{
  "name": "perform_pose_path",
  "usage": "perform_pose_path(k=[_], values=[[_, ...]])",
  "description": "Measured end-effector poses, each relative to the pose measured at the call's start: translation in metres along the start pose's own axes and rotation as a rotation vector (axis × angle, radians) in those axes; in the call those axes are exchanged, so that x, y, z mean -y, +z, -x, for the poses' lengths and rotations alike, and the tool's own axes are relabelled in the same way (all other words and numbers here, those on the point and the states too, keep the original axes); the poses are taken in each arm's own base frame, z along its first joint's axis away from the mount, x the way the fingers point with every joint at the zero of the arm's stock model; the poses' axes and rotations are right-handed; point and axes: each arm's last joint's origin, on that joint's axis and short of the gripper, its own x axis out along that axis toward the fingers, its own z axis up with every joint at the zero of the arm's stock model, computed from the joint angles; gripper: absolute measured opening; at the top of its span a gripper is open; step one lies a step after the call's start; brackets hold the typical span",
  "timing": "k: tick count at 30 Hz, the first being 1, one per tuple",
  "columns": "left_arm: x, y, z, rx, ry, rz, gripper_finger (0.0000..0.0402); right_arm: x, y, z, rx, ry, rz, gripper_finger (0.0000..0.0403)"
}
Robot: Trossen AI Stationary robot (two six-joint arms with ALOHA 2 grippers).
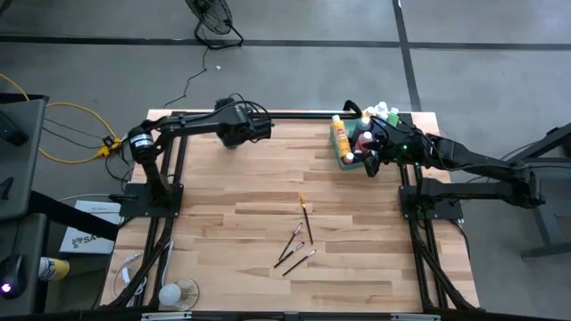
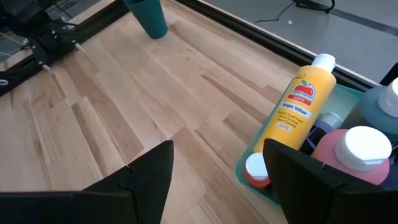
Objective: Pick & Place Paint Supplies
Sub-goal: Put the gold paintbrush into the blue cup
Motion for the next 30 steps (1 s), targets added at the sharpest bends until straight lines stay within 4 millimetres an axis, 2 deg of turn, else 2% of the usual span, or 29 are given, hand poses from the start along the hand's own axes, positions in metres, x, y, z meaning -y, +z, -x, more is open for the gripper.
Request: perform_pose_path(k=[8, 14, 19, 23, 30], values=[[-0.018, 0.014, 0.013, -0.091, -0.05, 0.01, 0.014, -0.002, -0.001, 0.0, -0.029, 0.062, 0.03, 0.0243], [-0.039, 0.024, 0.041, -0.167, -0.18, 0.0, 0.0198, -0.005, 0.001, 0.0, -0.031, 0.144, 0.053, 0.0243], [-0.062, 0.028, 0.075, -0.141, -0.321, 0.019, 0.0206, -0.008, 0.004, -0.001, -0.015, 0.212, 0.084, 0.0243], [-0.078, 0.03, 0.094, -0.114, -0.41, 0.005, 0.0207, -0.012, 0.006, -0.012, -0.036, 0.244, 0.088, 0.0243], [-0.089, 0.034, 0.104, -0.064, -0.464, 0.003, 0.0207, -0.025, 0.027, -0.026, -0.049, 0.249, 0.065, 0.0243]])
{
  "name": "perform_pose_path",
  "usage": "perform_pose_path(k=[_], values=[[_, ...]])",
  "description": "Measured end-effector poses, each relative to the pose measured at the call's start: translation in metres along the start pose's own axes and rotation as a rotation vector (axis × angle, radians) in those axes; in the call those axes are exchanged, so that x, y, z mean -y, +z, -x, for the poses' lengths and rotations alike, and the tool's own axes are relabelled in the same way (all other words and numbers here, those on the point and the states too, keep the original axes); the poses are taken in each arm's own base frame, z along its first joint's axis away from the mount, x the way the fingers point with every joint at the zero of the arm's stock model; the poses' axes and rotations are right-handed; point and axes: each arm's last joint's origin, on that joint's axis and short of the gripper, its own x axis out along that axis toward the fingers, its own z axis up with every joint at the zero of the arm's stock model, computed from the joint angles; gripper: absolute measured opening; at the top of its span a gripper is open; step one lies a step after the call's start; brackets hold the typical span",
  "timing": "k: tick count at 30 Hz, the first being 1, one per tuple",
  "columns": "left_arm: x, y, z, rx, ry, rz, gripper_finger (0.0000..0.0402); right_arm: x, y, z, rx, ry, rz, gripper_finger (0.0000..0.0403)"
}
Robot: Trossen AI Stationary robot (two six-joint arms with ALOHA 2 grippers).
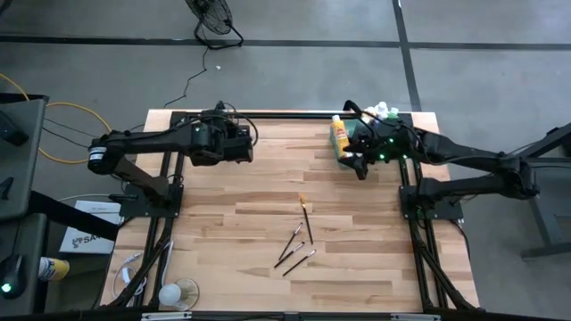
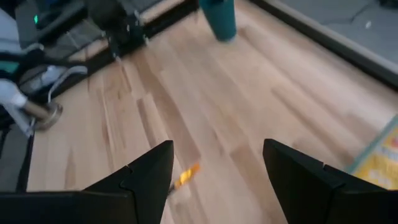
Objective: Pick & Place Paint Supplies
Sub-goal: Put the gold paintbrush into the blue cup
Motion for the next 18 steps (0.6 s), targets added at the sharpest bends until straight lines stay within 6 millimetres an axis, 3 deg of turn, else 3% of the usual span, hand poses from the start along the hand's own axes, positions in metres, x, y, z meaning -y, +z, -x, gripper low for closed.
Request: perform_pose_path(k=[9, 18], values=[[-0.002, 0.004, -0.005, 0.043, 0.034, -0.094, 0.0207, -0.022, 0.045, -0.011, 0.177, -0.043, -0.038, 0.0243], [-0.014, 0.026, -0.029, 0.07, 0.151, -0.129, 0.0207, -0.026, 0.051, -0.019, 0.211, -0.121, -0.106, 0.0243]])
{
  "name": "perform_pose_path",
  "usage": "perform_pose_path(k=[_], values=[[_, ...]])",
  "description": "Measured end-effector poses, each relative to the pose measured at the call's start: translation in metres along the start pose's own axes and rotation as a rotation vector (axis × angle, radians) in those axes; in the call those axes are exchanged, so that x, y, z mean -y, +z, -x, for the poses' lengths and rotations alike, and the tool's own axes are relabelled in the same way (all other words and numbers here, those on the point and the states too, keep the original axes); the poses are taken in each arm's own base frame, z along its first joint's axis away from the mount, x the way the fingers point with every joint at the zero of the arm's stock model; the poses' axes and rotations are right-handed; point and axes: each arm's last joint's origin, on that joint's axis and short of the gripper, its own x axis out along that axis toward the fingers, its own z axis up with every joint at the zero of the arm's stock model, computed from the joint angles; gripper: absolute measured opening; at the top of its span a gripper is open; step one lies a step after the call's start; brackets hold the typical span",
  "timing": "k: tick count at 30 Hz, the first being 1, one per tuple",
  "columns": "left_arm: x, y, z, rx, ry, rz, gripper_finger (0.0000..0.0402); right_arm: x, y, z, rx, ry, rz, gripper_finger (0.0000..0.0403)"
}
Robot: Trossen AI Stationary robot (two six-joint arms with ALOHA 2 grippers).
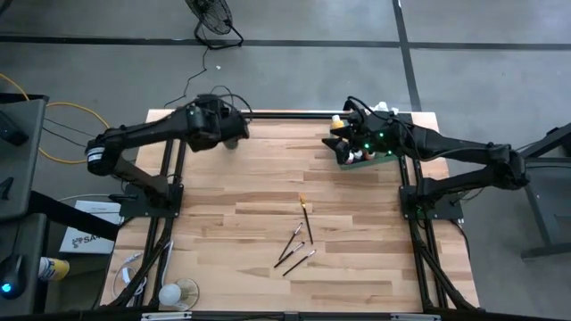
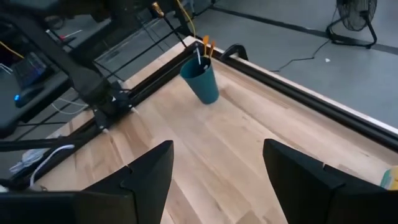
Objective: Pick & Place Paint Supplies
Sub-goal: Put the gold paintbrush into the blue cup
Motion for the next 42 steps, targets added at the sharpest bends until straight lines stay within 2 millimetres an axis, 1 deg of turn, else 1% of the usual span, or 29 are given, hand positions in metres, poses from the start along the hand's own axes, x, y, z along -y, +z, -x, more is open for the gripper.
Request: perform_pose_path(k=[5, 13, 16, 20, 27, 31, 34, 42], values=[[0.001, 0.004, -0.014, -0.048, 0.02, -0.001, 0.0207, -0.002, -0.002, -0.001, -0.012, 0.006, 0.02, 0.0243], [0.003, 0.003, -0.022, -0.13, 0.012, -0.012, 0.0208, 0.0, -0.001, -0.001, -0.001, -0.015, 0.071, 0.0243], [0.002, 0.002, -0.023, -0.159, 0.007, -0.016, 0.0216, 0.0, -0.001, -0.001, -0.007, -0.019, 0.099, 0.0243], [0.002, 0.002, -0.023, -0.156, 0.013, -0.025, 0.0243, 0.0, -0.001, -0.001, -0.007, -0.018, 0.124, 0.0243], [0.002, 0.002, -0.023, -0.157, 0.012, -0.024, 0.0318, 0.0, -0.001, -0.001, -0.008, -0.018, 0.141, 0.0243], [0.002, 0.002, -0.023, -0.173, 0.004, -0.02, 0.035, 0.001, -0.002, -0.001, -0.012, -0.02, 0.142, 0.0243], [0.002, 0.001, -0.023, -0.174, 0.004, -0.021, 0.0361, 0.001, -0.002, -0.001, -0.016, -0.021, 0.142, 0.0243], [0.001, 0.001, -0.023, -0.183, 0.012, -0.013, 0.0363, 0.001, -0.003, -0.001, -0.029, -0.027, 0.136, 0.0243]])
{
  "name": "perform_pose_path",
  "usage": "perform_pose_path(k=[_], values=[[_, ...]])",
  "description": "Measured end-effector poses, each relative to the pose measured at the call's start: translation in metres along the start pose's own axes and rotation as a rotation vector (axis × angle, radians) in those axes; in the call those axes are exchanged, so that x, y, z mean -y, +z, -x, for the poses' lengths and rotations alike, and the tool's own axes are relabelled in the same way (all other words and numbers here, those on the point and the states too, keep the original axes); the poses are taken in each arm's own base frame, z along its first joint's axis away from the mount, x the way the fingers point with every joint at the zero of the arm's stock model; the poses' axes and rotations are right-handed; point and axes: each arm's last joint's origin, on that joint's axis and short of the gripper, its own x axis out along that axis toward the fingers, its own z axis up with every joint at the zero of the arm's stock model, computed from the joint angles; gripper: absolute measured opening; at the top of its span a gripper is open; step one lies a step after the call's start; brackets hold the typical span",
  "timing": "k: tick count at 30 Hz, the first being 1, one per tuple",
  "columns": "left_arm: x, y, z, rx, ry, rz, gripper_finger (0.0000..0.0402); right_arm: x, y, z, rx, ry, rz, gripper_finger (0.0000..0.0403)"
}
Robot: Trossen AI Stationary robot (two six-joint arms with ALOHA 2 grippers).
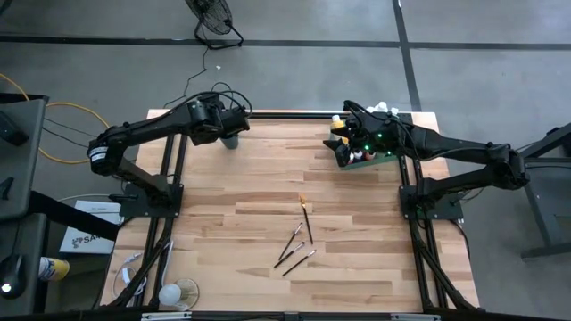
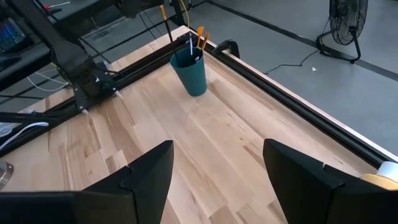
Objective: Pick & Place Paint Supplies
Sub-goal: Put the gold paintbrush into the blue cup
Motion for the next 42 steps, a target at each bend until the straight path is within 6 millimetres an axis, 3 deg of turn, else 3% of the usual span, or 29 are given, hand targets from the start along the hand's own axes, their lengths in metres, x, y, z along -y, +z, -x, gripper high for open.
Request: perform_pose_path(k=[17, 30, 36, 42], values=[[-0.011, -0.005, 0.001, -0.029, 0.076, 0.18, 0.0363, 0.001, -0.003, 0.0, -0.028, -0.011, 0.001, 0.0243], [0.002, -0.04, -0.025, -0.13, 0.063, 0.198, 0.0363, 0.001, -0.003, 0.0, -0.027, -0.011, 0.005, 0.0243], [-0.003, -0.043, -0.024, -0.17, 0.092, 0.126, 0.0363, 0.001, -0.003, 0.0, -0.026, -0.013, 0.011, 0.0243], [0.009, -0.04, -0.025, -0.179, -0.005, 0.161, 0.0363, 0.002, -0.003, -0.002, -0.03, -0.019, 0.01, 0.0243]])
